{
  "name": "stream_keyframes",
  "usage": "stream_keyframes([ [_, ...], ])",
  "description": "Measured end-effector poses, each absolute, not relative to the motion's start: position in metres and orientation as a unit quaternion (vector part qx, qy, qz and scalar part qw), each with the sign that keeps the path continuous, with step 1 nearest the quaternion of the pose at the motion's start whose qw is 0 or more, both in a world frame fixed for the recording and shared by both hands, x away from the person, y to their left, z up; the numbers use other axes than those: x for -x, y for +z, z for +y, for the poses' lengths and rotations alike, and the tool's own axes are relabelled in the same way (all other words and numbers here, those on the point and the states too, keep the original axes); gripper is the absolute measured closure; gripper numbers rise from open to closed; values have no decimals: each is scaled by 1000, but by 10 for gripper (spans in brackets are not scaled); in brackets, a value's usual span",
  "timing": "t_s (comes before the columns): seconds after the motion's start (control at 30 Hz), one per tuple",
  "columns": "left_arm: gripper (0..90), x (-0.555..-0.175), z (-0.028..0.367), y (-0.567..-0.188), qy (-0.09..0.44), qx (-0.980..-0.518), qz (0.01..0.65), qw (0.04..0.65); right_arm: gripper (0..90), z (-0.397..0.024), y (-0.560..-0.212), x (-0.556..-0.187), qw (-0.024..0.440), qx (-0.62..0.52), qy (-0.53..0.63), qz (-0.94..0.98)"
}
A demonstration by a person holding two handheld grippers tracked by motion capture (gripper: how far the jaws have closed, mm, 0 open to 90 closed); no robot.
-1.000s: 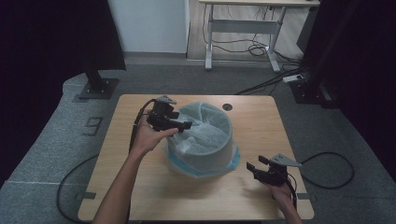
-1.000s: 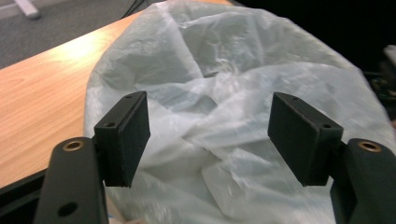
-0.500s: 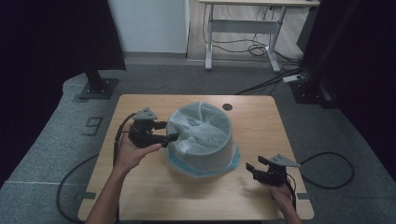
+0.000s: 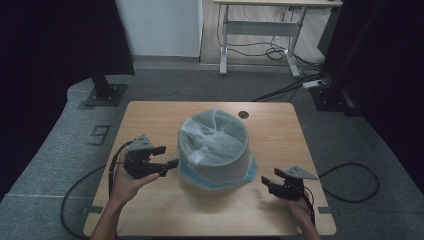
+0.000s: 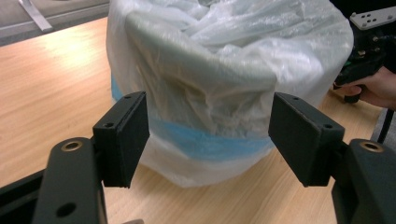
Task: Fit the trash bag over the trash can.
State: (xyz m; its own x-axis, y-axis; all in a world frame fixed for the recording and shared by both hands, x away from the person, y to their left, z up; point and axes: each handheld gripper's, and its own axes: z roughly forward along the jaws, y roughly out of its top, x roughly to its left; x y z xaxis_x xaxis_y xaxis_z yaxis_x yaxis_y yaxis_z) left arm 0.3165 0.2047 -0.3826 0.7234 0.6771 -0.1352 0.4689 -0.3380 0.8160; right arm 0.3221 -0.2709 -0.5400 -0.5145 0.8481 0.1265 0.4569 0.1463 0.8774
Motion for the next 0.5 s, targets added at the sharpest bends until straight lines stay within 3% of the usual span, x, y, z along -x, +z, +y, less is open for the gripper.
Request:
stream_keyframes([
  [0.5, 290, -307, 213, -391, 126, -811, 359, 444, 298, -277, -539, -322, 210, -455, 478, 721],
])
